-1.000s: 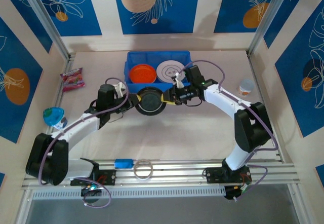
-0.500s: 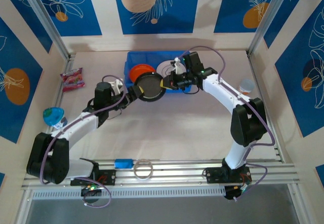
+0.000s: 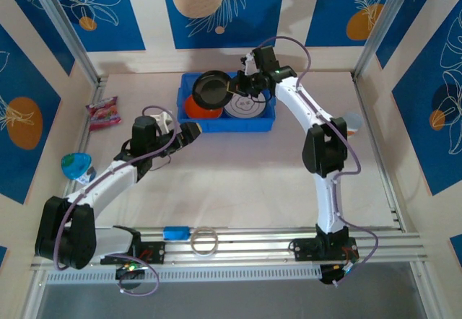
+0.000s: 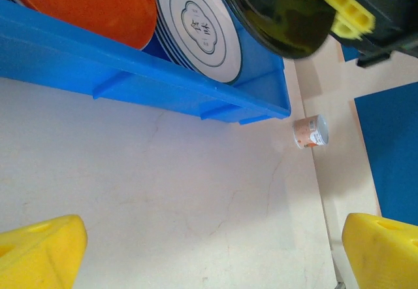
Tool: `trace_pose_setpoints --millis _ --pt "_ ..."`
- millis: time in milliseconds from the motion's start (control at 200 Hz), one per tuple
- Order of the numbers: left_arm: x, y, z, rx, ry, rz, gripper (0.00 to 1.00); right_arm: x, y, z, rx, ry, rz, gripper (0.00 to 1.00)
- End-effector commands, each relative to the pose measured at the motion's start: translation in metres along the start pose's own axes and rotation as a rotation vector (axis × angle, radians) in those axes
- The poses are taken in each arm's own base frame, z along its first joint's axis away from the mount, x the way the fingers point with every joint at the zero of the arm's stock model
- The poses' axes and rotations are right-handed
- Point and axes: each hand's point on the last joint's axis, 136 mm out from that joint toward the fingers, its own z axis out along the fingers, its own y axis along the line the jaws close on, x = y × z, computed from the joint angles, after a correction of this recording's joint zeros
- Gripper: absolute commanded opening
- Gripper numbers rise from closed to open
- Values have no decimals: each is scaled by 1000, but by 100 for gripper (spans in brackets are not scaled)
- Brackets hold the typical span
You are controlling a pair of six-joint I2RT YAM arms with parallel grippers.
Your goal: Place the plates into the plastic bin on the countertop
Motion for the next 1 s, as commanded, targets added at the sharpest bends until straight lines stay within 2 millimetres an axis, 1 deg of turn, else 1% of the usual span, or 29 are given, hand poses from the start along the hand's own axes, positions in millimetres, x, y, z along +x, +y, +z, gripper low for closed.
trace_pose_setpoints --millis 0,140,250,365,505,640,760,840,910,996 --pt "-10 -13 -9 25 -19 46 100 -2 -5 9 20 45 26 0" --pt "-8 -11 -11 21 -22 43 100 -11 -14 31 -7 66 59 0" --pt "-6 -10 -11 21 -16 37 100 -11 -24 49 -17 82 84 0" --pt "-5 -8 -12 12 -16 37 100 -11 -28 63 -34 81 94 0" --pt "-1 -4 -9 7 3 29 100 -8 -29 77 -43 81 99 0" --pt "2 1 -7 1 4 19 100 -1 -35 93 -33 100 116 0" --pt "5 6 -7 -13 6 12 100 4 -37 104 -25 106 121 0" --pt "7 9 -7 -21 9 12 100 7 -35 109 -25 110 124 4" --pt "8 11 -6 -27 13 12 100 8 -33 113 -28 113 123 13" --pt "8 12 -7 -31 10 14 100 10 -32 115 -24 114 119 21"
